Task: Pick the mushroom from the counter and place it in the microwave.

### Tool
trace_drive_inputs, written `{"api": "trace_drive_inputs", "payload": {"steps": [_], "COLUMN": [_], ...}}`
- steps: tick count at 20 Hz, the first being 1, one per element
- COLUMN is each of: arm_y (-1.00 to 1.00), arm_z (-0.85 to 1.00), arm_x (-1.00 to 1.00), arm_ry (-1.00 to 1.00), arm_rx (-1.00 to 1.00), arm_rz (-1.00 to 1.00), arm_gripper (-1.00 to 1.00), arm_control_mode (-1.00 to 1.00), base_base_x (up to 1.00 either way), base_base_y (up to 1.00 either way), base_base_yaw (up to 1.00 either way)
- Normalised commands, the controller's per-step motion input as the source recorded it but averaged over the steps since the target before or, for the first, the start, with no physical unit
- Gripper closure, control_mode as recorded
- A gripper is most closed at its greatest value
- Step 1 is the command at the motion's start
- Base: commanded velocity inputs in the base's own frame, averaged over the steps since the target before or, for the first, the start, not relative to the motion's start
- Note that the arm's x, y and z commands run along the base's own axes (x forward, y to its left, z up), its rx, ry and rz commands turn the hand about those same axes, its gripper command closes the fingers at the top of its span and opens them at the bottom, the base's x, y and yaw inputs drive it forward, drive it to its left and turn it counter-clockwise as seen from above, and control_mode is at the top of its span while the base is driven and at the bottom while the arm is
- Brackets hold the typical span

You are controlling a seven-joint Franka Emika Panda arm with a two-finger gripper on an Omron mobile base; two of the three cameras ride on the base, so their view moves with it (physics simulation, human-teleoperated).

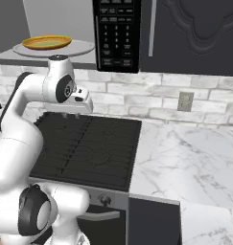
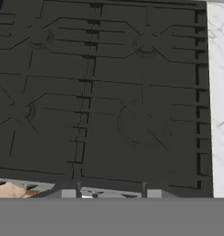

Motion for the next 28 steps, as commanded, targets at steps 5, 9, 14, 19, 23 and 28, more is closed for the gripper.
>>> {"api": "trace_drive_inputs", "payload": {"steps": [5,9,14,19,23,28], "arm_y": [0.03,0.85,1.0,1.0,0.83,0.91], "arm_z": [-0.13,-0.47,-0.4,-0.5,-0.5,-0.32], "arm_x": [-0.37,-0.77,-0.52,-0.04,0.08,0.43], "arm_ry": [-0.02,0.0,-0.04,-0.01,-0.09,-0.08], "arm_rx": [0.0,-0.02,-0.06,-0.06,0.0,0.0], "arm_rz": [0.01,0.11,0.33,0.35,0.48,0.49], "arm_gripper": [-1.0,-1.0,-1.0,-1.0,-1.0,-1.0], "arm_control_mode": [-1.0,-1.0,-1.0,-1.0,-1.0,-1.0], "base_base_x": [0.0,0.0,0.0,0.0,0.0,0.0], "base_base_y": [0.0,0.0,0.0,0.0,0.0,0.0], "base_base_yaw": [0.0,0.0,0.0,0.0,0.0,0.0]}}
